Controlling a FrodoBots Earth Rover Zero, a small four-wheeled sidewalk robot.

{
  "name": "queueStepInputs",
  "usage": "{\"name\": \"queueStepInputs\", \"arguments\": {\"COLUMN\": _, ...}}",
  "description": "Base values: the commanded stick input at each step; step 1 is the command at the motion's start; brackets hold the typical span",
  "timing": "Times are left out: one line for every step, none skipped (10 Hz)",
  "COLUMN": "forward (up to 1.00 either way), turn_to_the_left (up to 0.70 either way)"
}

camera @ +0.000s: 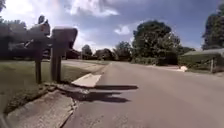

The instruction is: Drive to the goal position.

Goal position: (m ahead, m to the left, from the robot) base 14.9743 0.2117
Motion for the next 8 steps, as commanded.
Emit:
{"name": "queueStepInputs", "arguments": {"forward": 1.00, "turn_to_the_left": 0.00}}
{"name": "queueStepInputs", "arguments": {"forward": 1.00, "turn_to_the_left": 0.00}}
{"name": "queueStepInputs", "arguments": {"forward": 1.00, "turn_to_the_left": 0.00}}
{"name": "queueStepInputs", "arguments": {"forward": 1.00, "turn_to_the_left": 0.00}}
{"name": "queueStepInputs", "arguments": {"forward": 1.00, "turn_to_the_left": 0.00}}
{"name": "queueStepInputs", "arguments": {"forward": 1.00, "turn_to_the_left": 0.00}}
{"name": "queueStepInputs", "arguments": {"forward": 1.00, "turn_to_the_left": 0.00}}
{"name": "queueStepInputs", "arguments": {"forward": 1.00, "turn_to_the_left": 0.00}}
